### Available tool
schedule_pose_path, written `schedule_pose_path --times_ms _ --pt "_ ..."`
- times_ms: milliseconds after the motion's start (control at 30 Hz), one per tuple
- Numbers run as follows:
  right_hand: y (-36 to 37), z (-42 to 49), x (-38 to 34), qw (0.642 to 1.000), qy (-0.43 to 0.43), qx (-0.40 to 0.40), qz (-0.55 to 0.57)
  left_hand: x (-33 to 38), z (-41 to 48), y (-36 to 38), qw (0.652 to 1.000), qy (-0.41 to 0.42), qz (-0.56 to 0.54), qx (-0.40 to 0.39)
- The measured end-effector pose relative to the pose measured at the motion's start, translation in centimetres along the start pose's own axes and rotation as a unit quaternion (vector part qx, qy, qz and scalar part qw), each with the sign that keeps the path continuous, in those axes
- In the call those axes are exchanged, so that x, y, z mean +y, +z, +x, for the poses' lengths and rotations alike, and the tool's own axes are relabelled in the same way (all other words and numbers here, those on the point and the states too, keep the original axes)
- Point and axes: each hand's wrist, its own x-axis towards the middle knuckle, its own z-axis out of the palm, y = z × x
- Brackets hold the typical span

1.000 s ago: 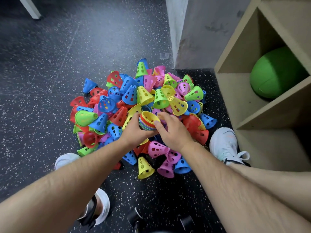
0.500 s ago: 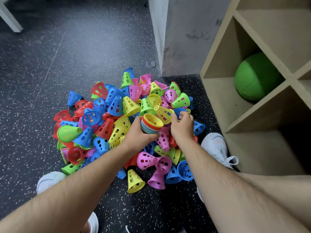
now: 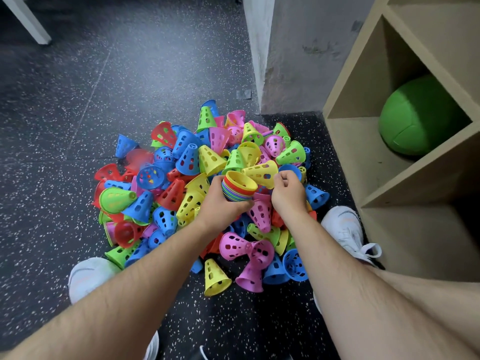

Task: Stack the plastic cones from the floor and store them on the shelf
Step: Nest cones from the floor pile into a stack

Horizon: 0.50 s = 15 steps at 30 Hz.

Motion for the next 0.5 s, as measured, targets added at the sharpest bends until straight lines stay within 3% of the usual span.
schedule_pose_path --times_ms 233,500 --pt "-0.2 -1.3 -3.8 0.987 -0.157 0.036 -0.013 -0.2 0.0 -1.6 1.0 -0.006 -0.01 0.02" --pt "1.5 -3.0 -5.2 0.953 -0.274 -0.09 -0.093 -1.2 0.3 -3.9 0.997 0.0 -0.012 0.074"
